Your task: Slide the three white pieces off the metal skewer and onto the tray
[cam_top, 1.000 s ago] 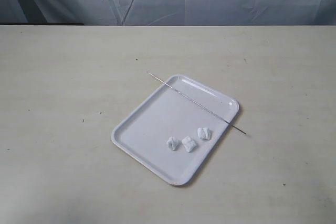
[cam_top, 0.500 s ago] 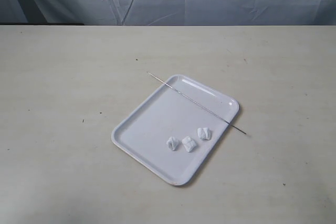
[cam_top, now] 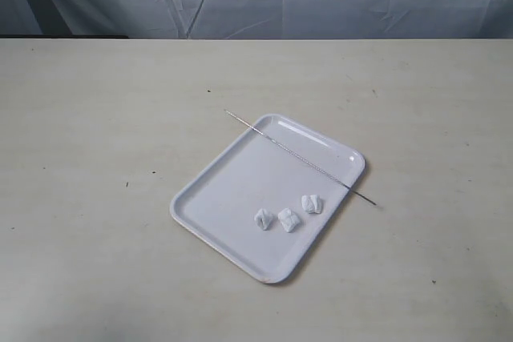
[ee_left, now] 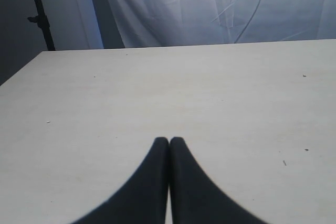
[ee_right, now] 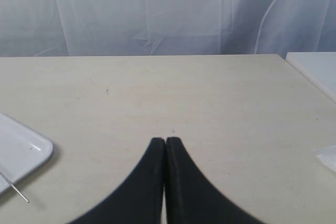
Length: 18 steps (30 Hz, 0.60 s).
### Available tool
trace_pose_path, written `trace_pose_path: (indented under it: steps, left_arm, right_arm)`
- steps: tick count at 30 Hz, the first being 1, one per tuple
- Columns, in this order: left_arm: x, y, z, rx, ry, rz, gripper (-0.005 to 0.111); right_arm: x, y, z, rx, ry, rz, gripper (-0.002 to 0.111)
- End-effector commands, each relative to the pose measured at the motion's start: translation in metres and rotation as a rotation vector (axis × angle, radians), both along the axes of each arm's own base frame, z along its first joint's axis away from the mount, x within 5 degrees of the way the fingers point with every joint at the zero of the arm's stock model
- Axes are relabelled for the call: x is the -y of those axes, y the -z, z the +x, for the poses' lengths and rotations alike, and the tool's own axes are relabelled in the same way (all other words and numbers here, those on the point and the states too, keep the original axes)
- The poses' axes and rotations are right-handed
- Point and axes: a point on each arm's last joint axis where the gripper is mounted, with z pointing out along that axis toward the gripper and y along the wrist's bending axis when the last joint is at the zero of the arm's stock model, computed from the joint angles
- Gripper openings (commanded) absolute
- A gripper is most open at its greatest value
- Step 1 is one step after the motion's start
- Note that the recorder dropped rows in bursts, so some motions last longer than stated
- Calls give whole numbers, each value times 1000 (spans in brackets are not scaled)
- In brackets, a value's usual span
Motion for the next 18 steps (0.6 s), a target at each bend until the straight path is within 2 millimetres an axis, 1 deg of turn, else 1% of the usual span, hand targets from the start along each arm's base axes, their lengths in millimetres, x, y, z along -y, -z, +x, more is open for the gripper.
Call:
trace_pose_path:
  steps: [1,18]
  left_arm:
    - [0,0,0,14,3,-12,0]
    - [0,0,0,14,3,-12,0]
  right_arm:
    - [0,-1,0,18,5,1,-1]
    - [0,-2,0,28,4,0,-1]
